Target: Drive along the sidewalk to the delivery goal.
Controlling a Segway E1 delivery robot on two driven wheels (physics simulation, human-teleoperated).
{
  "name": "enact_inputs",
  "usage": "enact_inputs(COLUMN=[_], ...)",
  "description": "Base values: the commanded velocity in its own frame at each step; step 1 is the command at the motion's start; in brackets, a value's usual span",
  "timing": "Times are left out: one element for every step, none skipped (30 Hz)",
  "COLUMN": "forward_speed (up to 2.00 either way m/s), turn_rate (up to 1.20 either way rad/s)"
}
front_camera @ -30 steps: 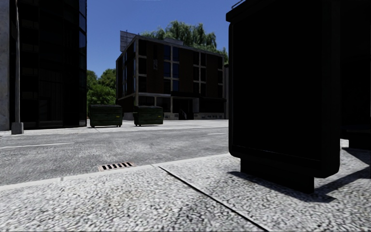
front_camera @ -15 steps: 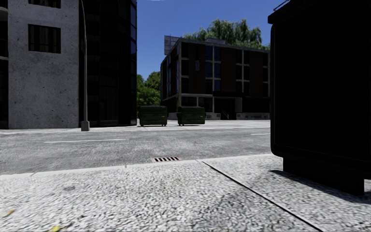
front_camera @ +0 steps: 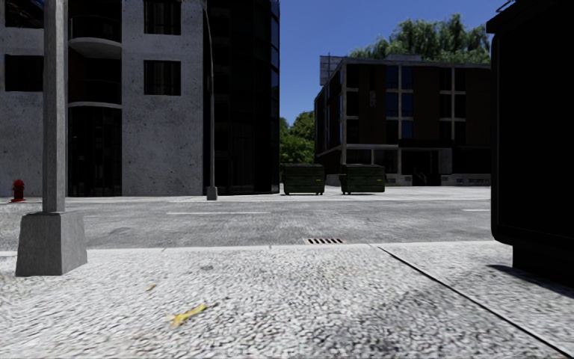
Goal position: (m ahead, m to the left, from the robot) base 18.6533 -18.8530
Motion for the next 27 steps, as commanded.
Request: enact_inputs(forward_speed=[-0.62, -0.62, -0.62, -0.62, -0.62, -0.62, -0.62, -0.62, -0.62, -0.62, -0.62, -0.62, 0.00, 0.00, 0.00, 0.00, 0.00, 0.00, 0.00, 0.00, 0.00, 0.00, 0.00, 0.00, 0.00, 0.00, 0.00], turn_rate=[0.59, 0.59, 0.59, 0.59, 0.59, 0.59, 0.59, 0.59, 0.59, 0.59, 0.59, 0.53, 0.34, 0.00, 0.00, 0.00, 0.00, 0.00, 0.00, 0.00, 0.00, 0.00, 0.00, 0.00, 0.05, 0.15, 0.20])
